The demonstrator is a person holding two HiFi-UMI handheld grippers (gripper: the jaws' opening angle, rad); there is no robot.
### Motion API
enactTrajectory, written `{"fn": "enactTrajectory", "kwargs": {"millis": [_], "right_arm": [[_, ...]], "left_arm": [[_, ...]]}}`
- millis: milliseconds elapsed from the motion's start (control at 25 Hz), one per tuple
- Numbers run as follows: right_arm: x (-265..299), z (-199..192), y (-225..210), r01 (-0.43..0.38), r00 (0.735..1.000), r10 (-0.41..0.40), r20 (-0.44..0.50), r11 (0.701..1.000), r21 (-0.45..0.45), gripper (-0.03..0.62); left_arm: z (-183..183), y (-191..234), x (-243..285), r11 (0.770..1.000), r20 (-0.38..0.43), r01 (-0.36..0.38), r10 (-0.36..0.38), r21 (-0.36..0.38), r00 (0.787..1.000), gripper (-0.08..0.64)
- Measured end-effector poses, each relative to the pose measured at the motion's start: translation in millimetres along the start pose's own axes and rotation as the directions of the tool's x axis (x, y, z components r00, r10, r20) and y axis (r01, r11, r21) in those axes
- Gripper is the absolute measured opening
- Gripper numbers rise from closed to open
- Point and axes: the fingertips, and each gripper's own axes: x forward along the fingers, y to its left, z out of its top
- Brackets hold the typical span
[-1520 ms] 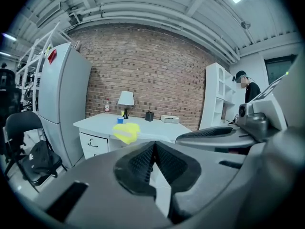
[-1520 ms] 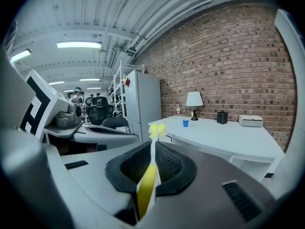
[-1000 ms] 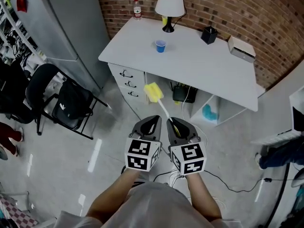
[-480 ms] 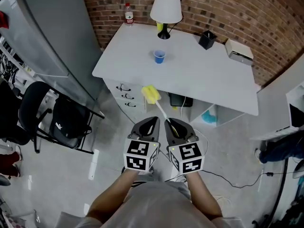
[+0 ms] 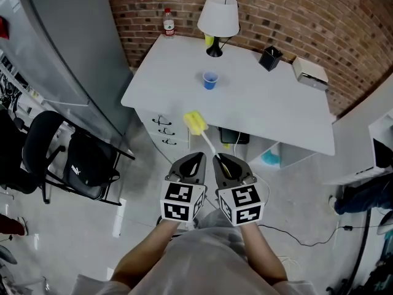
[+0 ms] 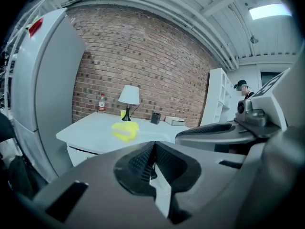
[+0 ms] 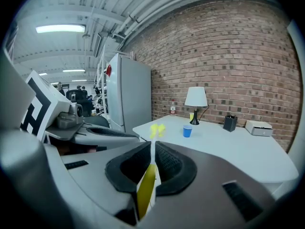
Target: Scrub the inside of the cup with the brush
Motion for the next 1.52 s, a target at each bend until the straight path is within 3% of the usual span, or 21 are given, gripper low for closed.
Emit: {"fn": "enactTrajectory", "kwargs": {"millis": [600,1520], "right_arm": [[49,10,-41,-0.04,0.999,0.04,0.022,0.999,-0.01,0.026],[151,40,-195,-0.179,0.984,0.179,0.01,0.984,0.01,0.026]], "left_arm": [[12,24,58,0.999,-0.007,-0.037,0.037,0.009,0.999,0.008],[57,60,235,0.989,-0.032,-0.148,0.147,-0.026,0.989,0.008]]}}
